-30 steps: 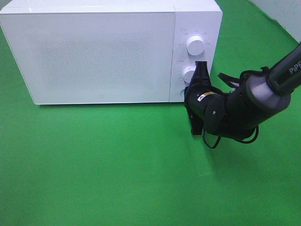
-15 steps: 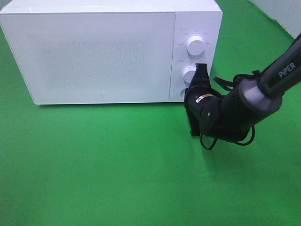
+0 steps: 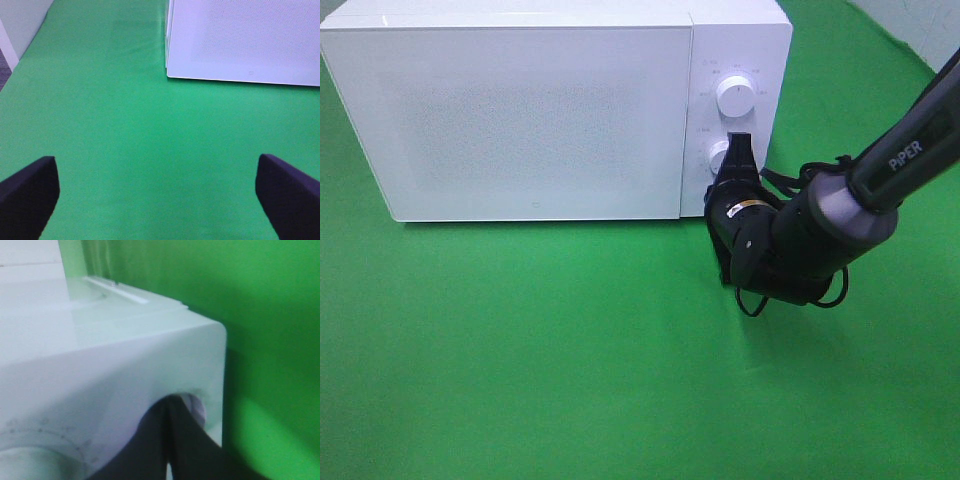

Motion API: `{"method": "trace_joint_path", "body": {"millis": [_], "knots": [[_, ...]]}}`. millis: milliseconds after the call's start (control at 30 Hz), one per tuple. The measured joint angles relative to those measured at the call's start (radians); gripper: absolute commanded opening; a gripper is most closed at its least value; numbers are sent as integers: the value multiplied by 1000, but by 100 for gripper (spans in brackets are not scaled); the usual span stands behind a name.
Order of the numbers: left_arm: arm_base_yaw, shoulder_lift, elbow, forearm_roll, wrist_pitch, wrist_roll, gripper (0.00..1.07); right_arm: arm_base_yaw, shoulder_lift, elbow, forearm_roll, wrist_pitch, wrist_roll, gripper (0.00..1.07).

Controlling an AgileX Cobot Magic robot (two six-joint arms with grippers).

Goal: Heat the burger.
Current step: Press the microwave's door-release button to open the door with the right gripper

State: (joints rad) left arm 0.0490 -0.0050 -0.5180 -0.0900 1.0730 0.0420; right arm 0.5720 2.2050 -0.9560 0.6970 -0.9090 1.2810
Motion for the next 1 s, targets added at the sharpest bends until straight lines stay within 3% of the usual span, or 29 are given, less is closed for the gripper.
{"method": "trace_joint_path", "body": {"millis": [800, 1000], "knots": [[0, 0, 0, 0, 0, 0, 100, 0, 6, -1, 2, 5, 2, 0], [0, 0, 0, 0, 0, 0, 100, -16, -32, 7, -3, 82, 21, 0]]}}
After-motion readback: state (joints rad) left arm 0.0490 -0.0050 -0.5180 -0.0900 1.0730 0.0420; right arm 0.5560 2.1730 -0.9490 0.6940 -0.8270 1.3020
